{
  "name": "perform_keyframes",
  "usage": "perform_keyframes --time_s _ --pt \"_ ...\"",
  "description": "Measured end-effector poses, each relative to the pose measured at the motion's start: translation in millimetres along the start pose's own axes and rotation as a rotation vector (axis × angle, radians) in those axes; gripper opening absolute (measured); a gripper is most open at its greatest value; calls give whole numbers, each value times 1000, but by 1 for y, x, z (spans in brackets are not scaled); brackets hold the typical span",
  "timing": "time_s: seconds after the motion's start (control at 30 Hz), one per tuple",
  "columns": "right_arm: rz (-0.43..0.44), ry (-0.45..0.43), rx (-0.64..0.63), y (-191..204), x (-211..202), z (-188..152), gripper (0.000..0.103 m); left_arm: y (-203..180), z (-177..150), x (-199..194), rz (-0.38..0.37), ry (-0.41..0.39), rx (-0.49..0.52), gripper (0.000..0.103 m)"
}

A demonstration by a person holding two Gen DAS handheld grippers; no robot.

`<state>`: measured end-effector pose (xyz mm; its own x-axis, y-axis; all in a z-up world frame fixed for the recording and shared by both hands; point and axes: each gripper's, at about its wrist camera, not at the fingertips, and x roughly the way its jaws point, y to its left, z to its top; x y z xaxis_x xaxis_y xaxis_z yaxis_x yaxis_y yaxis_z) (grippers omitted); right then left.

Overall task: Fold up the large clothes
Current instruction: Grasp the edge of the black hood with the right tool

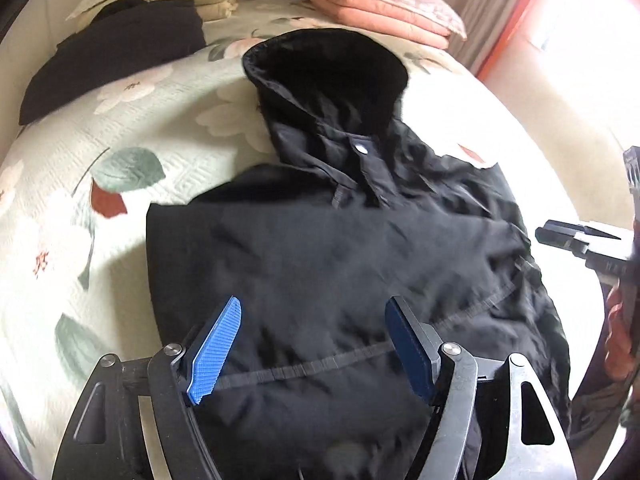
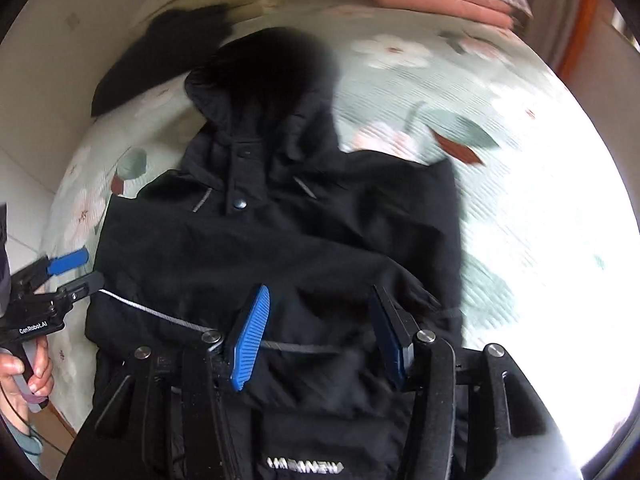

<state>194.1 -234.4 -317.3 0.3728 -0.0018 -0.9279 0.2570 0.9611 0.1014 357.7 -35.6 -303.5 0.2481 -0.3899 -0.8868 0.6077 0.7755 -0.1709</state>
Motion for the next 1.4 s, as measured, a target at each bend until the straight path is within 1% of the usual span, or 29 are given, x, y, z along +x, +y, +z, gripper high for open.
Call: perform_keyframes --time_s 0.07,0.13,0.17,0.2,0.23,0.3,0.37,0.4,0.47,0.5,0.57,0.63,0.7,0.73,0.77,0.83,0.9,0.97,1.0,1.03,1.07,1.13,1.2,1.27,1.33,1.4 --pt "24 70 9 7 41 5 55 11 7 27 7 31 -39 76" --pt "3 156 30 6 86 3 52 26 7 59 21 82 -78 76" --pt "8 177 29 2 101 -1 50 30 6 69 30 99 -79 76" --pt "16 153 29 1 104 -4 50 34 5 79 38 119 -84 77" --pt "15 142 27 2 102 -4 50 36 6 83 40 126 -94 77" --pt "8 148 8 5 98 -2 50 34 7 79 53 129 -89 78" --pt "9 149 -7 6 89 1 51 31 8 69 80 128 -84 77" --pt "15 142 -17 4 79 2 51 29 7 60 78 123 -84 77" --pt "50 100 -48 5 52 0 51 25 1 38 39 96 -85 77" --pt "47 85 -68 4 37 -7 52 23 -4 25 19 84 -86 77" --pt "30 83 -103 1 16 -25 53 19 -15 5 -15 81 -88 77" --pt "-16 106 -138 -5 12 -38 53 14 -29 -5 -18 95 -88 77" --pt "-38 153 -163 -22 18 -54 53 13 -42 0 -2 118 -94 77" --pt "-38 181 -166 -27 29 -60 50 18 -48 12 3 148 -108 77" --pt "-17 192 -166 -35 35 -63 50 24 -55 21 1 162 -122 77" --pt "-3 175 -193 -35 47 -66 50 29 -62 38 -5 155 -136 77" --pt "-4 182 -186 -35 54 -63 52 25 -60 41 5 161 -120 78" --pt "4 214 -194 -34 49 -54 52 20 -55 38 23 187 -98 78" --pt "18 229 -186 -35 45 -46 51 19 -50 34 16 193 -95 78" --pt "38 226 -177 -36 38 -34 51 18 -43 24 1 184 -89 78" --pt "56 206 -178 -37 28 -19 51 17 -32 14 -9 164 -78 78" --pt "48 129 -203 -38 3 10 52 15 -6 -7 -11 101 -43 78" --pt "39 59 -218 -40 -12 44 52 15 31 -19 -8 27 -12 78" --pt "20 -14 -223 -43 -9 83 52 20 71 -17 -14 -39 5 78" --pt "-10 -67 -198 -46 4 125 52 28 115 -3 24 -96 -6 78" --pt "12 -110 -129 -55 17 164 52 38 149 12 25 -133 -39 78"
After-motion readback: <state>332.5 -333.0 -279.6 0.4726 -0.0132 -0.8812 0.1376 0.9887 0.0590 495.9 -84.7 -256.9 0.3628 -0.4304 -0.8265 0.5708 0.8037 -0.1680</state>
